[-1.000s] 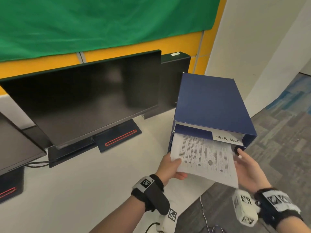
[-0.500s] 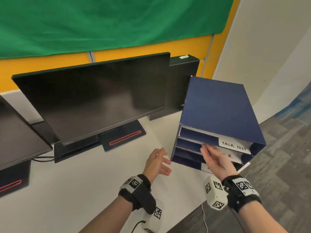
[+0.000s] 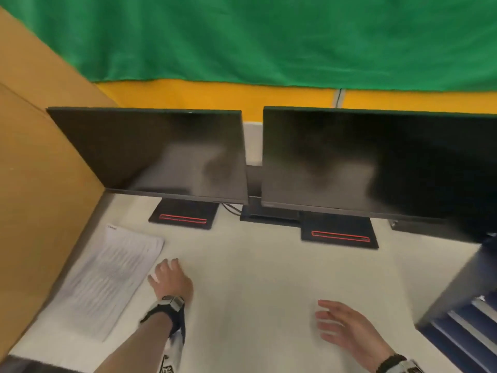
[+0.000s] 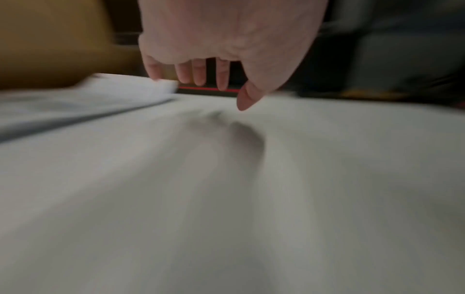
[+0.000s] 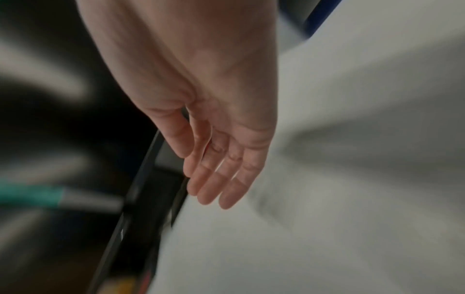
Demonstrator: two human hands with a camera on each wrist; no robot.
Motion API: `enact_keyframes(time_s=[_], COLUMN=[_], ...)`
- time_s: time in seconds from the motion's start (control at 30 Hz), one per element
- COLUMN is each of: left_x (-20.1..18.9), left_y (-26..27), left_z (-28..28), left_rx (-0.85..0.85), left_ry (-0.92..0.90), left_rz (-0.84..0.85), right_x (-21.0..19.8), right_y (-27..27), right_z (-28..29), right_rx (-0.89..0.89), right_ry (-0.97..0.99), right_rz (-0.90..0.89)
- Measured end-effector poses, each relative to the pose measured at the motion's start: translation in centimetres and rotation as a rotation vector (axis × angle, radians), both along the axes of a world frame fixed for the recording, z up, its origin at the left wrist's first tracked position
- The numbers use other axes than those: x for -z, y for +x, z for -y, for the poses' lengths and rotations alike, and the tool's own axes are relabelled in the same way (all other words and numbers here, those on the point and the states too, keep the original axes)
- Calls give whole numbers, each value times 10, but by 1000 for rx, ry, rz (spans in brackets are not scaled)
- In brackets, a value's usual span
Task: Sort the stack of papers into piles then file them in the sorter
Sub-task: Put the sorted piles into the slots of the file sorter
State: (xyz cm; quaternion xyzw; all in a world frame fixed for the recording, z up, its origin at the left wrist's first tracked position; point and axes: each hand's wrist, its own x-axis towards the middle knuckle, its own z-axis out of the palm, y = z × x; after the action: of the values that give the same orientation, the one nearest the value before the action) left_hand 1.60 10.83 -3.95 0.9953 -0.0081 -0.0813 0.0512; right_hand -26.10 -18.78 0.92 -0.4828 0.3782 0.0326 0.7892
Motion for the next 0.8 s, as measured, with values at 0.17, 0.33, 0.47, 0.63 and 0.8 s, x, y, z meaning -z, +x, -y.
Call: enact_keyframes(time_s=[0.17,0.33,0.47,0.63,0.8], left_x=[22,11,16,6,-15], left_y=[29,12,-25,-85,-103], left_z=[-110,-90,-20,74,119], left_rx=[-324,-217,-110,224,364], left_ry=[80,99,123,236,229], left_rz=[-199,-195,-184,-201,-274], right_x=[10,13,13,16,23], right_y=[43,58,66,79,90], right_z=[-29,-31,-27,-24,-25], right_rx=[-244,-280,-265,-245,-211], right_ry=[-56,-72,-89,-140,-170], right_rz=[-88,-71,-62,-102,-147])
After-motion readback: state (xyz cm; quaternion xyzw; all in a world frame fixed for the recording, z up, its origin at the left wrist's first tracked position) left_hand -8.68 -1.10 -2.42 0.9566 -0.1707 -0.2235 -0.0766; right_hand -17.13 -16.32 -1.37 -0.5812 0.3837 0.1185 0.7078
